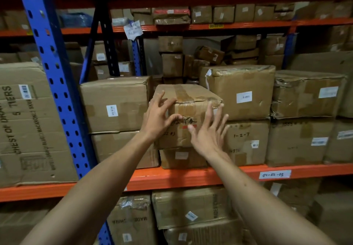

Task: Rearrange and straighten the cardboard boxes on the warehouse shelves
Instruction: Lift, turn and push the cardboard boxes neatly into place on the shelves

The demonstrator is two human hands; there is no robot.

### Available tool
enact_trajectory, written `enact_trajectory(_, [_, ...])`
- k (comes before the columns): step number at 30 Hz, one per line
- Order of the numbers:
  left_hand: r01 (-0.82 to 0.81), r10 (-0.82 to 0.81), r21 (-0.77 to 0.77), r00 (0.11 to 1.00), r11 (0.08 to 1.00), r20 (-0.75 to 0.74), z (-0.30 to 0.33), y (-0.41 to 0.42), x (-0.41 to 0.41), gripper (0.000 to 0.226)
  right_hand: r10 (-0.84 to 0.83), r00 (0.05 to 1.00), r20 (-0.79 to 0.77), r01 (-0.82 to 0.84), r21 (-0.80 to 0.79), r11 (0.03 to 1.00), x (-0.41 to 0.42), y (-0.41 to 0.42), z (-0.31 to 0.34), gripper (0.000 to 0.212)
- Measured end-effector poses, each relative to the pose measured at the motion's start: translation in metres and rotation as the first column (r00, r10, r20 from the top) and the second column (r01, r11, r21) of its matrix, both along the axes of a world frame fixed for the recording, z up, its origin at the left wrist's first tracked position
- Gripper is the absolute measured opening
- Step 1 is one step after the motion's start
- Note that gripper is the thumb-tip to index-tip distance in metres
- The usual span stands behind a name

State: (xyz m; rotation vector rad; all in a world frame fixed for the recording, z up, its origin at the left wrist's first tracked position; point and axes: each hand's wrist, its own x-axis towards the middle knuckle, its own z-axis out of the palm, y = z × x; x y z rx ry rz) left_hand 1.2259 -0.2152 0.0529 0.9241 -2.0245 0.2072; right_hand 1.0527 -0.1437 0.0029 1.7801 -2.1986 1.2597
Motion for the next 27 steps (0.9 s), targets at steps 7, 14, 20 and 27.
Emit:
enact_trajectory(7, [-0.028, 0.297, -0.53, 0.853, 0.848, 0.43, -0.039, -0.039, 0.002, 0.08, -0.069, 0.923, -0.379, 0.031, -0.104, 0.994, -0.009, -0.045, -0.063, 0.103])
enact_trajectory(14, [-0.074, 0.401, -0.45, 0.597, 0.89, 0.695, -0.024, -0.084, 0.008, 0.15, -0.073, 0.918, -0.389, 0.035, -0.106, 0.994, -0.019, -0.088, -0.059, 0.102])
enact_trajectory(20, [-0.194, 0.413, -0.373, 0.57, 0.907, 0.71, -0.024, -0.099, -0.004, 0.161, -0.057, 0.916, -0.396, 0.036, -0.062, 0.997, -0.024, -0.116, -0.058, 0.102])
enact_trajectory(27, [-0.23, 0.421, -0.357, 0.591, 0.905, 0.688, -0.022, -0.11, -0.011, 0.159, -0.04, 0.915, -0.402, 0.017, -0.061, 0.998, -0.029, -0.133, -0.057, 0.099])
